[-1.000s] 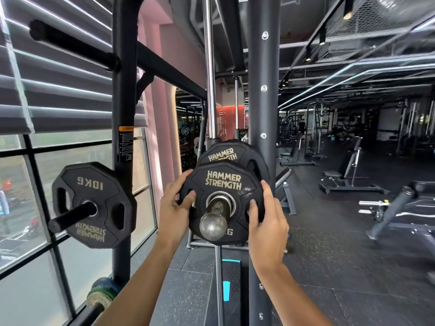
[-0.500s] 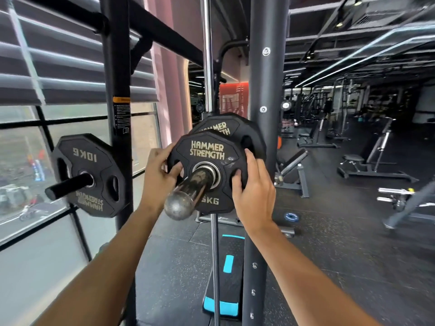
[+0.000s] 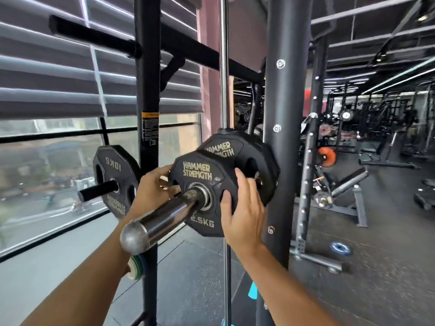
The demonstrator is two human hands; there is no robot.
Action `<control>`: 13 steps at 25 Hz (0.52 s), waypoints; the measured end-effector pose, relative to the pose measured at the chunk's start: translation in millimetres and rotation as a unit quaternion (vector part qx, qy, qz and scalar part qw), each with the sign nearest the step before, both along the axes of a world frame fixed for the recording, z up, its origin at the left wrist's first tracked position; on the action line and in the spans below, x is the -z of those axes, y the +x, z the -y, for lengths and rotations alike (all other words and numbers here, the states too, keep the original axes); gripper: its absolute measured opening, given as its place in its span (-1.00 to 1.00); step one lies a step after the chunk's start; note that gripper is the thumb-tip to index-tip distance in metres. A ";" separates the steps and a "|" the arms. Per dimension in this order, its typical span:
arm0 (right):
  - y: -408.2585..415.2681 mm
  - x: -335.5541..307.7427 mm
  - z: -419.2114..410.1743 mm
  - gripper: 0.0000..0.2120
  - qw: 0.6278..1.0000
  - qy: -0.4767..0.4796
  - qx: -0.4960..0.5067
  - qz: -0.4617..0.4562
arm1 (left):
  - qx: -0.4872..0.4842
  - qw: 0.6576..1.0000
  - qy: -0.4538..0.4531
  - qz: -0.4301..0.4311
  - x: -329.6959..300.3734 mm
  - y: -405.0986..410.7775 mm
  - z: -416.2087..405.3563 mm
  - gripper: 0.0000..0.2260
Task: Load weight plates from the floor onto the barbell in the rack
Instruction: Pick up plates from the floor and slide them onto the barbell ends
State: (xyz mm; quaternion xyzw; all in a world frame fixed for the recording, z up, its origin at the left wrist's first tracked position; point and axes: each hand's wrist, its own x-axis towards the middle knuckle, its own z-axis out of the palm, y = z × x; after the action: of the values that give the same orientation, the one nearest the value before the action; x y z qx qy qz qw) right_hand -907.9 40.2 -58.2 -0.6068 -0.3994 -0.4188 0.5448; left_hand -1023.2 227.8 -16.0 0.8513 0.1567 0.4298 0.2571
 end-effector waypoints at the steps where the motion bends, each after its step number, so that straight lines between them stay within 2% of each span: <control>1: 7.1 0.6 -0.1 -0.60 1.000 0.008 -0.018 0.003 | 0.004 1.000 -0.006 0.001 1.4 4.1 0.2 -0.50; 3: 20.2 0.9 2.6 -0.60 0.998 0.016 -0.052 0.021 | 0.021 1.000 -0.023 0.002 -3.4 11.2 0.6 -0.52; 7: 41.1 -0.4 10.8 -0.57 0.992 0.019 -0.105 0.070 | 0.097 0.985 -0.121 -0.078 -34.1 4.7 3.1 -0.58; 9: 50.8 -6.0 12.8 -0.58 0.989 0.036 -0.116 0.083 | 0.139 0.977 -0.158 -0.042 -53.2 -2.2 10.7 -0.55; 11: 61.9 -11.1 11.7 -0.65 0.991 0.061 -0.092 0.078 | 0.156 0.974 -0.161 0.007 -73.9 5.6 23.2 -0.60; 13: 73.5 -13.2 10.7 -0.75 0.994 0.095 -0.040 0.037 | 0.141 0.984 -0.108 -0.003 -92.9 19.3 35.6 -0.73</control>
State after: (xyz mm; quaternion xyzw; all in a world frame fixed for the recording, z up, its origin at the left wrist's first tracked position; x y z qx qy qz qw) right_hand -834.5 29.5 -45.0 -0.5195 -0.4018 -0.4550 0.6014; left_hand -1003.9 192.2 76.9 0.8330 0.0813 0.3674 0.4055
